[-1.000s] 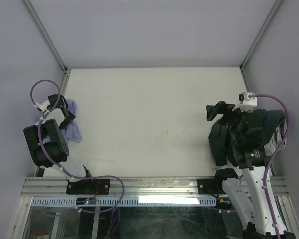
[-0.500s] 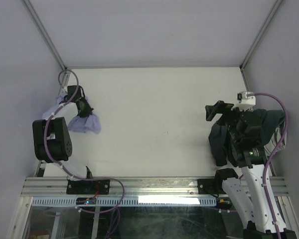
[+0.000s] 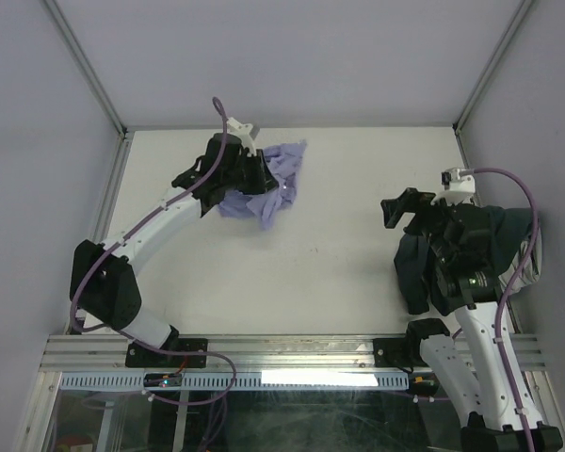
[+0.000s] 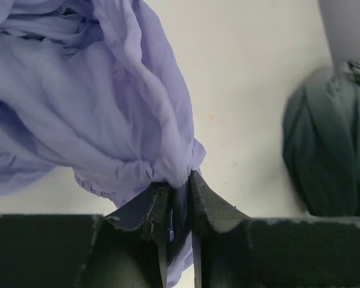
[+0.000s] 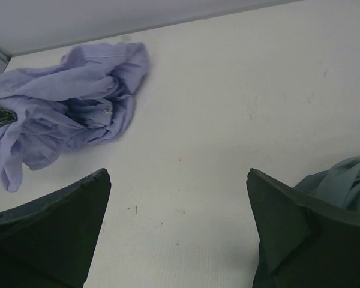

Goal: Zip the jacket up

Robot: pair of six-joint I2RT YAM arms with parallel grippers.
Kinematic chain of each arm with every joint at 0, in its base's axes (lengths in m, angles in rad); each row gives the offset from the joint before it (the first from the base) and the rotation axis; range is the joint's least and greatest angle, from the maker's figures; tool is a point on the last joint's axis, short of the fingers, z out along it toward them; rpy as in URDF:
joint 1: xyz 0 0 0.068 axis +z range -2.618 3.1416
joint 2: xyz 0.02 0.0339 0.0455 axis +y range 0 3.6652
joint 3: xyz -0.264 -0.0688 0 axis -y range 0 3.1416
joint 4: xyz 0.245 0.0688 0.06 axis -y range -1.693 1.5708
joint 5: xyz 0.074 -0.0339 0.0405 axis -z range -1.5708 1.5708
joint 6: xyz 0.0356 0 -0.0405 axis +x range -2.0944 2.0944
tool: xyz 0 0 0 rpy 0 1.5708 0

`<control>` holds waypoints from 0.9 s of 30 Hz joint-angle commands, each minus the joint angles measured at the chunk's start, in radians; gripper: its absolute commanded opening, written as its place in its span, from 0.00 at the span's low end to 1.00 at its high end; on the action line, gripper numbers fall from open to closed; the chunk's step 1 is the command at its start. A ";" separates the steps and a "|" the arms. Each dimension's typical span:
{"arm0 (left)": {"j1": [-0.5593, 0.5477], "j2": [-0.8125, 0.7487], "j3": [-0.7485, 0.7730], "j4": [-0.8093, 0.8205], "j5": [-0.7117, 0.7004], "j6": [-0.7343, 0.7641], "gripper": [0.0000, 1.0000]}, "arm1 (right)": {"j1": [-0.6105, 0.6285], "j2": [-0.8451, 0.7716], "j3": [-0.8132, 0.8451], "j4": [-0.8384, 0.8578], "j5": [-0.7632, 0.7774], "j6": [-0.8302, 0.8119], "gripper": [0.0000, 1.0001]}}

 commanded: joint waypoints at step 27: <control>0.155 0.330 0.135 0.066 0.047 0.122 0.90 | 0.434 0.760 0.267 0.115 0.120 0.121 0.97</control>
